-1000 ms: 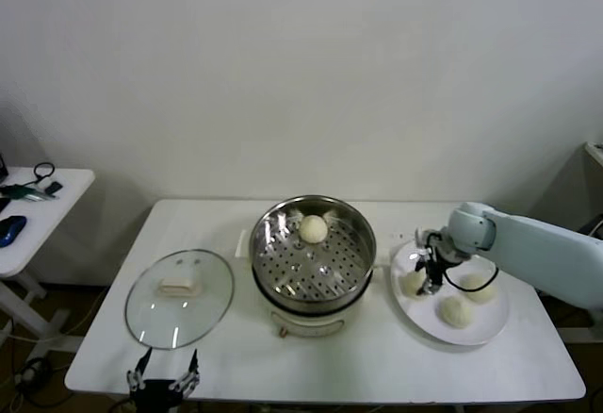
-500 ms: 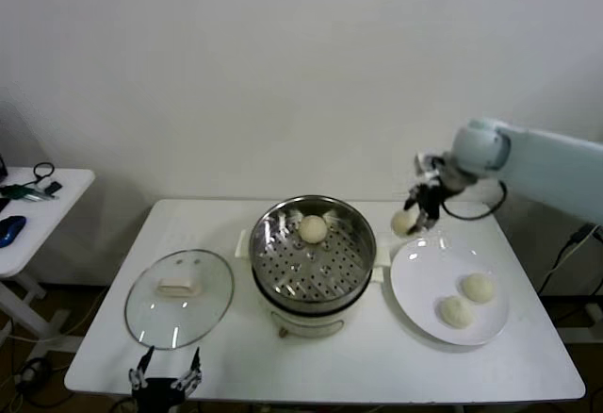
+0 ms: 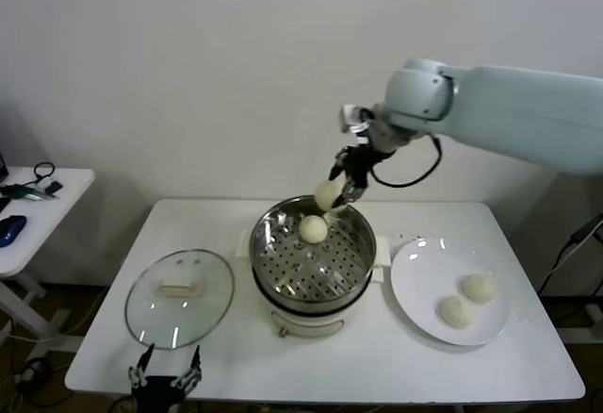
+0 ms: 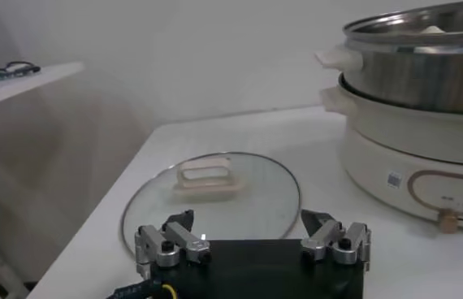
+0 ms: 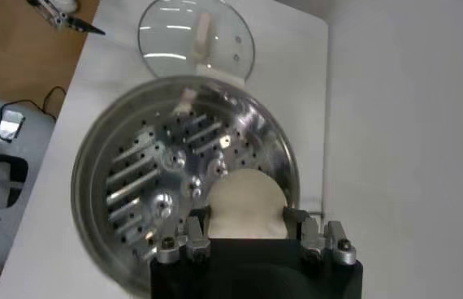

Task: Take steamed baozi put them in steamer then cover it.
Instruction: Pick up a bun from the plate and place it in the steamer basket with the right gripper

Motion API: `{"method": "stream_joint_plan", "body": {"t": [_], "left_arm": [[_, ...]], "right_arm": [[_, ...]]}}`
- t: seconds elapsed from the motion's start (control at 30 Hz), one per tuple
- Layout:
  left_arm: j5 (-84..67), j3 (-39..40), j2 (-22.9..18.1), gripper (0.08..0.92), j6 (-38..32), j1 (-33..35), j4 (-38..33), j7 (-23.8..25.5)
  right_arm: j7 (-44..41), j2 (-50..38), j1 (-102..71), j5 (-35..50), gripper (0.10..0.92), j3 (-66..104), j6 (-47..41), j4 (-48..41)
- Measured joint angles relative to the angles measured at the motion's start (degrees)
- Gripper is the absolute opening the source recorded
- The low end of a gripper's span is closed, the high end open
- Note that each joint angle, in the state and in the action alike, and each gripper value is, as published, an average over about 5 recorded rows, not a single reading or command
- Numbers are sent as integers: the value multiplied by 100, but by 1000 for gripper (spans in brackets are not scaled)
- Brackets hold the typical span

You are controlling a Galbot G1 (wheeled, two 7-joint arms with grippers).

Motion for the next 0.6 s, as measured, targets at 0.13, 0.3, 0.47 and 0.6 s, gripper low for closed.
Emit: {"method": "stream_joint_plan", "body": {"t": [0.13,0.3,0.47,0.6], "left_arm": [[-5,-4,-2,823,-6,2,21,-11],[-5,-1,-3,823,-9,7,46,-15],[-4,-3,-3,823,-9,19,42,-18],[2,-2,-3,823,-11,24,50,-22]], "right_arm": [[220,318,-377,-76,619,111,-147,-66],[450,625,-907,-289,619,215,-289,-241],[619,854,-1365,-518,619,311,-378,-477],[696,987,-1635,-641,619,379,-425,-648]]}}
